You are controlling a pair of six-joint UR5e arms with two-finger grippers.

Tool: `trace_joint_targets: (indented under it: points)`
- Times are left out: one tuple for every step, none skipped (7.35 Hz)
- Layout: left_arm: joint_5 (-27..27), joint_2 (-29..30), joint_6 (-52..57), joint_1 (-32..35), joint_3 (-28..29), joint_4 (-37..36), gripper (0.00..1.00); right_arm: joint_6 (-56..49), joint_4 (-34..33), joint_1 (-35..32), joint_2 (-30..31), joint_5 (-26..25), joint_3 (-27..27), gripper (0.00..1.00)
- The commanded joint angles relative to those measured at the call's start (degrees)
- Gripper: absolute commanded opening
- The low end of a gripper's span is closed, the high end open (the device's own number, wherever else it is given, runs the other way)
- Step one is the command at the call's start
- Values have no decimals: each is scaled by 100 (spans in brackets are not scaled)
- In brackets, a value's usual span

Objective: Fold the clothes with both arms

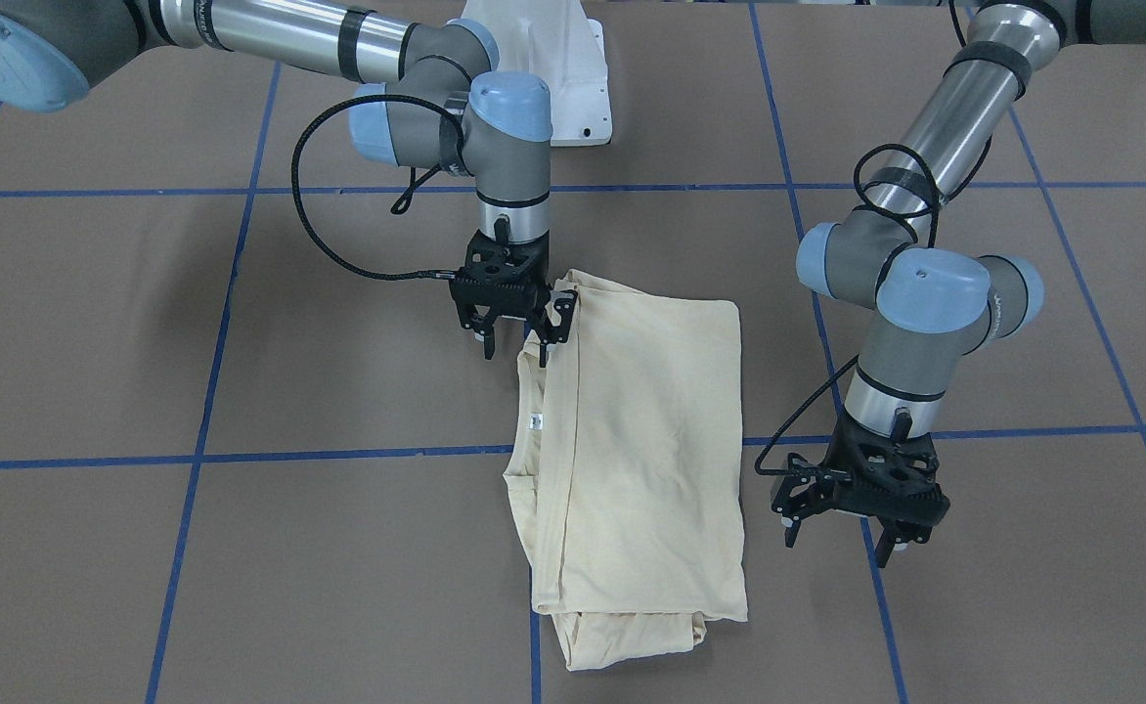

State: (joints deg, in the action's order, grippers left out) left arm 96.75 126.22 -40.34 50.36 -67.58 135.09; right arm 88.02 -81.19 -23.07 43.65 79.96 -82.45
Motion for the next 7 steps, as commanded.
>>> trace_joint_targets:
  points:
    - [-7,-1,-9,0,-1,0,100,-22,33,48,-163,-7,281,52]
    - [-7,-1,-9,0,-1,0,100,13,33,135,-190,-7,317,50]
    - [-7,-1,-9,0,-1,0,100,40,24,188,-190,-15,326,49]
    - [-7,-10,-9,0,-1,0,100,23,24,206,-190,-16,326,48]
    - [-7,-1,-26,0,-1,0,100,-12,16,215,-182,-16,326,48]
    - [-7,-10,-44,0,-1,0,100,-21,7,224,-181,-7,326,39]
    - [-7,-18,-44,0,-1,0,100,-21,-2,224,-181,11,317,0]
